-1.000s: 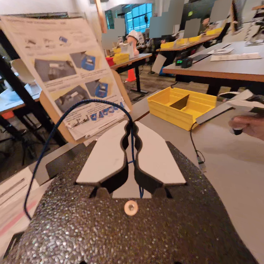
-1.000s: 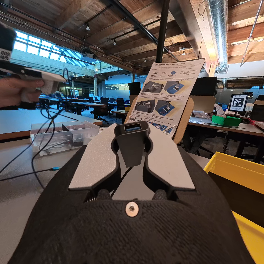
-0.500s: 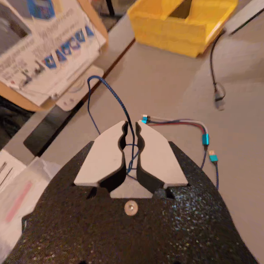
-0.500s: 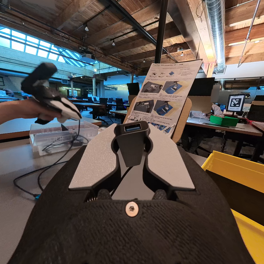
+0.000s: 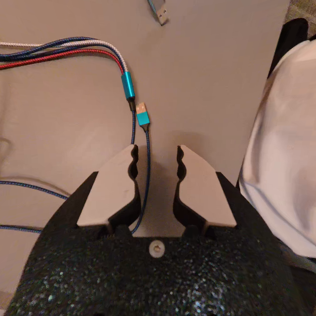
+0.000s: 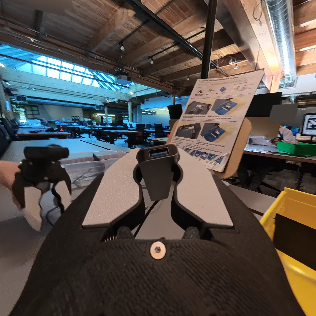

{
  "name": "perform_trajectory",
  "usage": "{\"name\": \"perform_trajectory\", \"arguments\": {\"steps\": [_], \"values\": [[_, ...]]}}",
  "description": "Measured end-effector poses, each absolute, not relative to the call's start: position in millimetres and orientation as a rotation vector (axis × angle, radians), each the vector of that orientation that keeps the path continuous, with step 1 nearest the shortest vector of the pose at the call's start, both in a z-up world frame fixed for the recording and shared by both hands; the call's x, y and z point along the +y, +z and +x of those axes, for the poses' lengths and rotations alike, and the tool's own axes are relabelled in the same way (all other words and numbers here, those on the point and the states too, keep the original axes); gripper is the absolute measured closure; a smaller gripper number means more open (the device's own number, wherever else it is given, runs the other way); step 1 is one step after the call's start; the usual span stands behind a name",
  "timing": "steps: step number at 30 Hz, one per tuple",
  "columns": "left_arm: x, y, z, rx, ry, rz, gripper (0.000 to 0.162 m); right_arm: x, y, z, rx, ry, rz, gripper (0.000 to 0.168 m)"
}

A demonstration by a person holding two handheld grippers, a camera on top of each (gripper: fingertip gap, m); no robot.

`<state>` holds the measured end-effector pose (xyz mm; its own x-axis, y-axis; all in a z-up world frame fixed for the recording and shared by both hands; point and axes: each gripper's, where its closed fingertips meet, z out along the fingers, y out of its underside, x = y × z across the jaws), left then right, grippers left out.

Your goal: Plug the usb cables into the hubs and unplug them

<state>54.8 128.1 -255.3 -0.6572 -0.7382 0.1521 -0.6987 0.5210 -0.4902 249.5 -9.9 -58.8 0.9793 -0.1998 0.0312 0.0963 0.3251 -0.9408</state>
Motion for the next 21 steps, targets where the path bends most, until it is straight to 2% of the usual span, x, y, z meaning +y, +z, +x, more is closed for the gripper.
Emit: {"name": "perform_trajectory", "arguments": {"steps": [2, 4, 6, 9, 11, 13, 14, 16, 21], "values": [[117, -255, 71, 2.546, -0.894, -1.28, 0.12, -8, -58, 244, 0.085, -0.129, -1.201, 0.134], [97, -233, 100, 2.327, -1.123, -1.336, 0.12, -6, -58, 239, 0.08, -0.077, -1.191, 0.134], [79, -215, 127, 2.149, -1.313, -1.414, 0.107, -5, -58, 235, 0.071, -0.044, -1.19, 0.134], [75, -209, 171, 2.011, -1.205, -1.377, 0.09, -2, -58, 224, 0.053, 0.036, -1.186, 0.134], [65, -198, 198, 1.964, -1.17, -1.289, 0.089, 1, -61, 215, 0.031, 0.073, -1.207, 0.134], [39, -186, 212, 2.025, -1.247, -1.175, 0.079, 4, -64, 204, 0.002, 0.098, -1.236, 0.134], [27, -182, 215, 2.076, -1.283, -1.101, 0.08, 5, -66, 198, -0.013, 0.109, -1.252, 0.134], [9, -178, 212, 2.18, -1.338, -0.941, 0.126, 4, -69, 191, -0.029, 0.105, -1.274, 0.134], [28, -168, 212, 2.261, -1.159, -0.696, 0.13, 0, -88, 192, -0.078, 0.07, -1.423, 0.134]]}}
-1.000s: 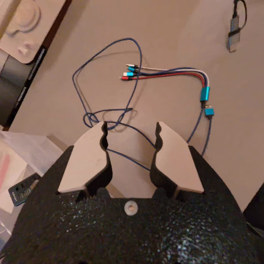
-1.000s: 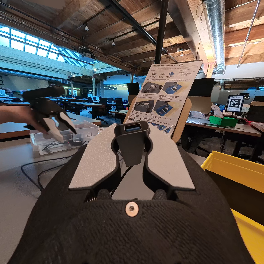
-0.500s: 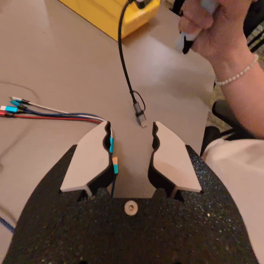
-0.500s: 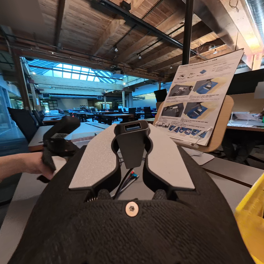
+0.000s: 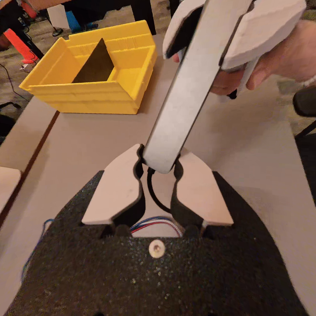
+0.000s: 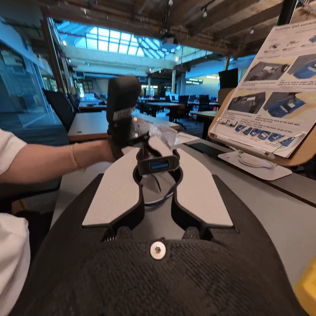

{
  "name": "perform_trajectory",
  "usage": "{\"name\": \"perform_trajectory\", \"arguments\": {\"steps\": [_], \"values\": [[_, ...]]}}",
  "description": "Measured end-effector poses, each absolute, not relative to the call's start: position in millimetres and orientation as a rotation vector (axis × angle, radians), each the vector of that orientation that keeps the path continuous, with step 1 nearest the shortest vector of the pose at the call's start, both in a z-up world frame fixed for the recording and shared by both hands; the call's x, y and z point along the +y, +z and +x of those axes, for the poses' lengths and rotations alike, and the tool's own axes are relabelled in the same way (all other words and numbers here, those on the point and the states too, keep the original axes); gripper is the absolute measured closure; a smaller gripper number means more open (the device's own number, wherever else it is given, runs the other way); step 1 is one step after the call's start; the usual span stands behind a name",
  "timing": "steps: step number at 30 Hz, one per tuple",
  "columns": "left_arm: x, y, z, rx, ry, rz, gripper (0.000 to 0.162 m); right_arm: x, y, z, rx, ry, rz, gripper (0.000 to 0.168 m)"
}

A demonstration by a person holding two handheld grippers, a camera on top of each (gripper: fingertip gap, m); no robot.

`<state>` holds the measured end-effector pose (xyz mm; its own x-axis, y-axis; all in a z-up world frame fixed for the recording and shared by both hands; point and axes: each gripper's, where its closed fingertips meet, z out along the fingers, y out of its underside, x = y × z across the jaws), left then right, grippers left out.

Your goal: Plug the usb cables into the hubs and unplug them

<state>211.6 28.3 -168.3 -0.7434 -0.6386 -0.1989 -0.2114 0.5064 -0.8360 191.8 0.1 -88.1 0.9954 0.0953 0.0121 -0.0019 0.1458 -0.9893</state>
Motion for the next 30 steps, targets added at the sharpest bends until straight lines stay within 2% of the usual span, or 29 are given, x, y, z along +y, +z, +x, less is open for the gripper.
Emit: {"name": "perform_trajectory", "arguments": {"steps": [7, 14, 21, 24, 30], "values": [[74, -151, 208, 2.467, -0.7, -0.501, 0.13, 21, -117, 195, -0.144, -0.036, -1.57, 0.131], [91, -139, 209, 2.533, -0.363, -0.442, 0.131, 31, -124, 198, -0.142, -0.029, -1.568, 0.127], [92, -138, 221, 2.539, -0.294, -0.445, 0.131, 32, -114, 210, -0.063, 0.039, -1.489, 0.123], [96, -136, 224, 2.546, -0.278, -0.434, 0.131, 36, -121, 210, -0.095, 0.045, -1.536, 0.113], [96, -129, 226, 2.554, -0.225, -0.417, 0.131, 39, -122, 217, -0.099, 0.061, -1.534, 0.116]]}}
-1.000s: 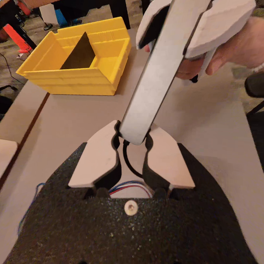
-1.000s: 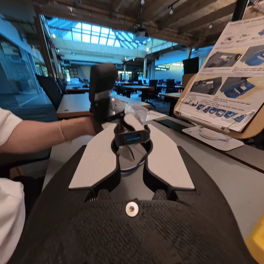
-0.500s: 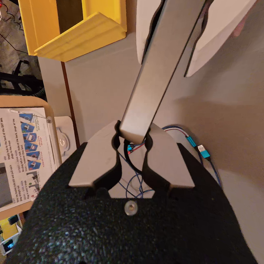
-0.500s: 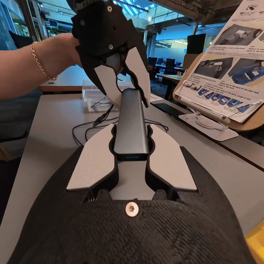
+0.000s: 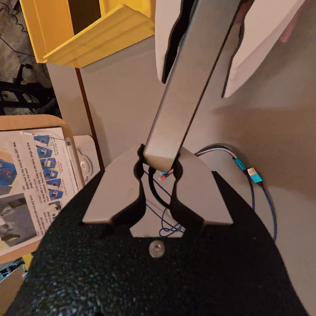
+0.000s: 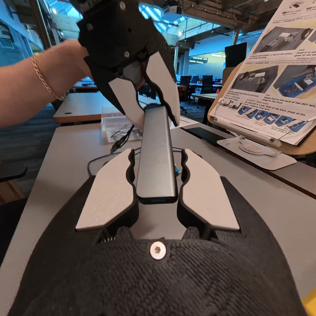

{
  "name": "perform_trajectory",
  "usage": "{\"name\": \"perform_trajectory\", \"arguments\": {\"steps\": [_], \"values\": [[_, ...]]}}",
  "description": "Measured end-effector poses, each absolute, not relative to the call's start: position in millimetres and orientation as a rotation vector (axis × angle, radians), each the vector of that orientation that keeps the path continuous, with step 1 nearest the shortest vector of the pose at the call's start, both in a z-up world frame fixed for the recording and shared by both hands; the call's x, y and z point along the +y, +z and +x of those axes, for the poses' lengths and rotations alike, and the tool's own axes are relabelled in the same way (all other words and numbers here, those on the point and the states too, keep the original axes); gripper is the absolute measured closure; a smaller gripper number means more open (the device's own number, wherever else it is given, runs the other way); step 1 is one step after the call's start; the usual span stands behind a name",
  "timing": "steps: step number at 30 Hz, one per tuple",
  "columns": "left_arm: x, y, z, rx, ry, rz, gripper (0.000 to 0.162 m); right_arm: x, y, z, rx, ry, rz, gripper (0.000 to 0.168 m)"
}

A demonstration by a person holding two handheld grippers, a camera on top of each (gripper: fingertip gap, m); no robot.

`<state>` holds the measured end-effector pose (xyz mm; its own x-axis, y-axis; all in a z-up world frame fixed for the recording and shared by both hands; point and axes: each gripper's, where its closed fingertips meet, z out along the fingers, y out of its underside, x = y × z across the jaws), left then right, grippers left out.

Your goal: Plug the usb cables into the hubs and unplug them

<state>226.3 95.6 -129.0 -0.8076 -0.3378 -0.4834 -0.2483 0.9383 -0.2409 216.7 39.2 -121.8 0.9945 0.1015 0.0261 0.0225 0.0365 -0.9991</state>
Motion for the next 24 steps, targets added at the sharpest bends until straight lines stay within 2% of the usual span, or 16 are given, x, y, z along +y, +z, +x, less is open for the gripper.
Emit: {"name": "perform_trajectory", "arguments": {"steps": [11, 19, 24], "values": [[88, -122, 242, 2.562, -0.175, -0.377, 0.131, 35, -118, 231, -0.059, -0.01, -1.522, 0.113], [70, -118, 257, 2.521, -0.459, -0.406, 0.13, 22, -99, 241, 0.008, 0.008, -1.384, 0.114], [74, -114, 252, 2.559, -0.388, -0.348, 0.131, 25, -106, 233, -0.043, 0.052, -1.418, 0.115]]}}
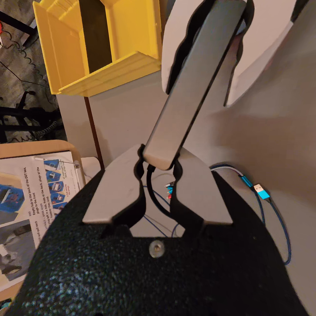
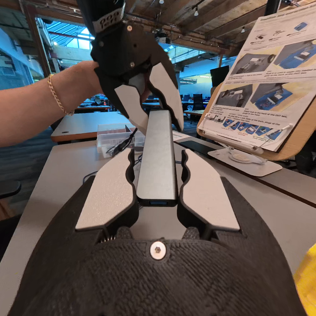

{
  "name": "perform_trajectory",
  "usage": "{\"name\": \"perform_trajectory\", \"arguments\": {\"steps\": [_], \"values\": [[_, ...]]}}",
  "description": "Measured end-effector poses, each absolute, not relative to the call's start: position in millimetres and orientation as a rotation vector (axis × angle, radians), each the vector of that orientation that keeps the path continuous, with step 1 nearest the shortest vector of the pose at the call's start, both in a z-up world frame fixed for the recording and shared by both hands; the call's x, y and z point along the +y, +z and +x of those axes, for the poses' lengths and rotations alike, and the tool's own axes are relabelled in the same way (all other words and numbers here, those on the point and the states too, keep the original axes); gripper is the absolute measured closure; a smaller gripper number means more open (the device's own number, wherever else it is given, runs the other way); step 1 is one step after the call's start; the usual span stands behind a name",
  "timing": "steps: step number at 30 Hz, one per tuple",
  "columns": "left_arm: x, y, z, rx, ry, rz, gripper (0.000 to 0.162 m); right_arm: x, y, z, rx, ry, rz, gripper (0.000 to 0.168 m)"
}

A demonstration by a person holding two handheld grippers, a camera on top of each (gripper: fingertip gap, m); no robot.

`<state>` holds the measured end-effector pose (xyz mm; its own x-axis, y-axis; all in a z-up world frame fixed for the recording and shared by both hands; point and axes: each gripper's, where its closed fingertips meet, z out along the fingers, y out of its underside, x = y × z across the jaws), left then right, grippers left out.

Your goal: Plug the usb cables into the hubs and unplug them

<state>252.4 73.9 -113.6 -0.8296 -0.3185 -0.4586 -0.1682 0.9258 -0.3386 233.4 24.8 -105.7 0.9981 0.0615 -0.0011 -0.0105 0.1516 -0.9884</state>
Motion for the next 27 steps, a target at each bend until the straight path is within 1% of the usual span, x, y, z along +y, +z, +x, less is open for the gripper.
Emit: {"name": "perform_trajectory", "arguments": {"steps": [4, 7, 10, 16, 24, 27], "values": [[74, -103, 251, 2.554, -0.335, -0.314, 0.132, 24, -102, 233, -0.051, 0.009, -1.401, 0.116], [80, -95, 251, 2.534, -0.277, -0.322, 0.132, 23, -105, 235, -0.057, -0.013, -1.411, 0.126], [77, -92, 248, 2.542, -0.314, -0.325, 0.132, 24, -105, 236, -0.033, 0.028, -1.411, 0.125], [90, -95, 250, 2.54, -0.144, -0.295, 0.132, 26, -101, 233, -0.031, -0.003, -1.419, 0.125], [69, -85, 248, 2.543, -0.262, -0.233, 0.132, 31, -105, 235, 0.001, -0.008, -1.419, 0.135], [68, -82, 250, 2.536, -0.278, -0.234, 0.132, 31, -104, 238, 0.02, -0.018, -1.41, 0.131]]}}
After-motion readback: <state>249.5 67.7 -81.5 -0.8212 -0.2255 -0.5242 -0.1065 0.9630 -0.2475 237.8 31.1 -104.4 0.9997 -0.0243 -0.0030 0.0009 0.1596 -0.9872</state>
